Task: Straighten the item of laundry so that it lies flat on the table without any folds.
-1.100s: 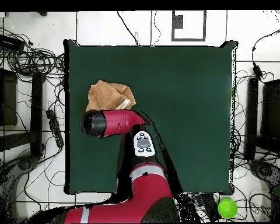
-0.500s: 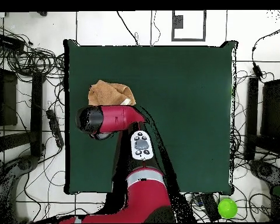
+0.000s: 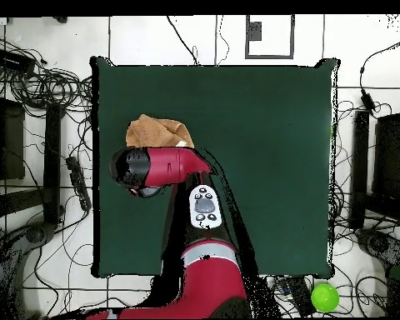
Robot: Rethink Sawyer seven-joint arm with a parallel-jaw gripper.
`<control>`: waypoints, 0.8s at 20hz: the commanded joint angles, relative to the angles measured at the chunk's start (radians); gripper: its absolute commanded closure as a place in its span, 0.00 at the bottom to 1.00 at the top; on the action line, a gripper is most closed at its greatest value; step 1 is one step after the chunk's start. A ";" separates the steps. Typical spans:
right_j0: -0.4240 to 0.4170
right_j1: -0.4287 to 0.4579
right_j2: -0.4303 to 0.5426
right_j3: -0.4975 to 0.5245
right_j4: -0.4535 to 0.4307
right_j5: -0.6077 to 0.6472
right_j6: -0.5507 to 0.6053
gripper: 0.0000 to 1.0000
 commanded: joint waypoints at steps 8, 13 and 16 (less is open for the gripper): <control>0.043 0.060 0.012 -0.067 0.045 0.094 0.260 0.00; 0.043 0.064 0.017 -0.077 0.058 0.089 0.259 0.00; 0.045 0.108 0.037 -0.146 0.062 0.115 0.239 0.00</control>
